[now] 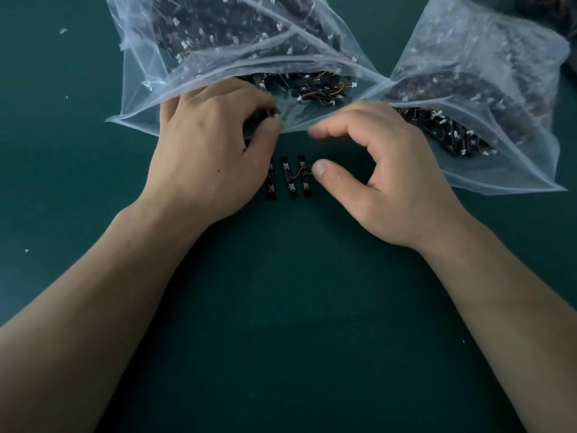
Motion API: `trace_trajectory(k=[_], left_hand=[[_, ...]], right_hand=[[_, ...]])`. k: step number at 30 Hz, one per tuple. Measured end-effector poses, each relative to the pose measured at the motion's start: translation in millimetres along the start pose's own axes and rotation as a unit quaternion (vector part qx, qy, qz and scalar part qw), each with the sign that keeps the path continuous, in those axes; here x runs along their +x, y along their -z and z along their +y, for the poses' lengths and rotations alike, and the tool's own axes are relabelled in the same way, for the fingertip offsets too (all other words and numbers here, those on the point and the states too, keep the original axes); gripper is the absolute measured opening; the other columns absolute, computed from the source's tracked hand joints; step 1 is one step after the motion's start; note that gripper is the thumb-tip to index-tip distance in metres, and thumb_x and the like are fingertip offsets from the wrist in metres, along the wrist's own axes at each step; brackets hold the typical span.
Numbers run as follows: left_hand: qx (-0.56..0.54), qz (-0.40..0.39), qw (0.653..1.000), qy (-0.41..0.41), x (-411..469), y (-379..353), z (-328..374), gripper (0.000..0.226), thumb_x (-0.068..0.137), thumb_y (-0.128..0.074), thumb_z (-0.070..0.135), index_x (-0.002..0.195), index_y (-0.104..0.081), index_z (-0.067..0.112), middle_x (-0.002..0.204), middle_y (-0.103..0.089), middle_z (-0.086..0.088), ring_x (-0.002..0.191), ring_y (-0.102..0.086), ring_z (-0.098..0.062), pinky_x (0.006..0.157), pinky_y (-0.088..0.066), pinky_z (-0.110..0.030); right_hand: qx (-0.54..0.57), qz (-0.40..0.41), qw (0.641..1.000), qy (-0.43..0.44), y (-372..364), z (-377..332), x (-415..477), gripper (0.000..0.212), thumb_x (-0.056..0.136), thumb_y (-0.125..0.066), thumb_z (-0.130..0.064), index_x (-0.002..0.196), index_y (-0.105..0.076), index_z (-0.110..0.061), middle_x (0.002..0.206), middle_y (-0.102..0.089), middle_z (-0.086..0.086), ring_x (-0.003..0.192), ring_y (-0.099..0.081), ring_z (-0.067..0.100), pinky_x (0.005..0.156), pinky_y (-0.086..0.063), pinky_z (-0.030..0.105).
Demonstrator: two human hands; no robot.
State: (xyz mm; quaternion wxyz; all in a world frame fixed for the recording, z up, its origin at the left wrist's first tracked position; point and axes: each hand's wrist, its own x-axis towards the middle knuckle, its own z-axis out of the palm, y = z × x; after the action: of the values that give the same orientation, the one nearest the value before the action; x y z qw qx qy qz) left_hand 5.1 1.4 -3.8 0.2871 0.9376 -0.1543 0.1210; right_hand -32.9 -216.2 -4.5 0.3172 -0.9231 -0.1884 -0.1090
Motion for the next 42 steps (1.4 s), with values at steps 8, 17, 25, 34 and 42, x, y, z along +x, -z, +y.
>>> trace_trajectory(k=[8,17,25,34,42], left_hand=[[-0.090,0.110,0.989,-0.035,-1,6,7,0.021,0.100,-0.067,0.019,0.117,-0.078,0.014,0.111,-0.069,0.014,0.102,-0.063,0.001,0.090,-0.048,-0.010],[-0.200,0.069,0.973,-0.087,-7,5,17,0.013,0.101,-0.070,0.012,0.111,-0.077,0.016,0.106,-0.074,0.011,0.097,-0.072,-0.006,0.084,-0.056,-0.022],[-0.215,0.034,0.963,-0.159,-8,0,16,0.012,0.101,-0.071,0.007,0.110,-0.079,0.011,0.108,-0.076,0.001,0.100,-0.074,-0.010,0.085,-0.061,-0.032],[-0.280,0.123,0.948,-0.091,-3,1,8,0.013,0.105,-0.064,0.007,0.111,-0.074,0.009,0.101,-0.078,-0.002,0.084,-0.076,-0.019,0.075,-0.063,-0.035],[-0.358,0.112,0.926,-0.042,-1,3,9,0.012,0.103,-0.063,0.005,0.114,-0.067,0.009,0.100,-0.078,-0.003,0.078,-0.076,-0.022,0.067,-0.061,-0.034]], right_hand=[[-0.003,0.014,1.000,-0.015,0,0,2,0.026,0.097,-0.069,-0.027,0.121,-0.071,-0.016,0.115,-0.069,-0.009,0.113,-0.060,0.009,0.103,-0.045,0.029],[0.036,0.071,0.997,0.016,-1,1,0,0.050,0.100,-0.068,-0.022,0.147,-0.053,-0.013,0.107,-0.071,-0.006,0.103,-0.067,0.013,0.091,-0.040,0.017],[0.060,0.119,0.990,0.053,-7,-2,1,0.028,0.097,-0.073,-0.014,0.124,-0.071,-0.007,0.110,-0.067,-0.014,0.098,-0.060,-0.009,0.087,-0.042,0.010],[0.130,0.193,0.972,-0.008,-4,-7,3,0.004,0.099,-0.072,-0.019,0.102,-0.070,-0.020,0.089,-0.075,-0.006,0.078,-0.069,0.012,0.067,-0.054,0.041],[0.134,0.212,0.967,-0.050,-6,-2,5,0.006,0.097,-0.069,-0.009,0.097,-0.068,-0.014,0.084,-0.068,-0.011,0.073,-0.060,0.001,0.067,-0.044,0.017]])
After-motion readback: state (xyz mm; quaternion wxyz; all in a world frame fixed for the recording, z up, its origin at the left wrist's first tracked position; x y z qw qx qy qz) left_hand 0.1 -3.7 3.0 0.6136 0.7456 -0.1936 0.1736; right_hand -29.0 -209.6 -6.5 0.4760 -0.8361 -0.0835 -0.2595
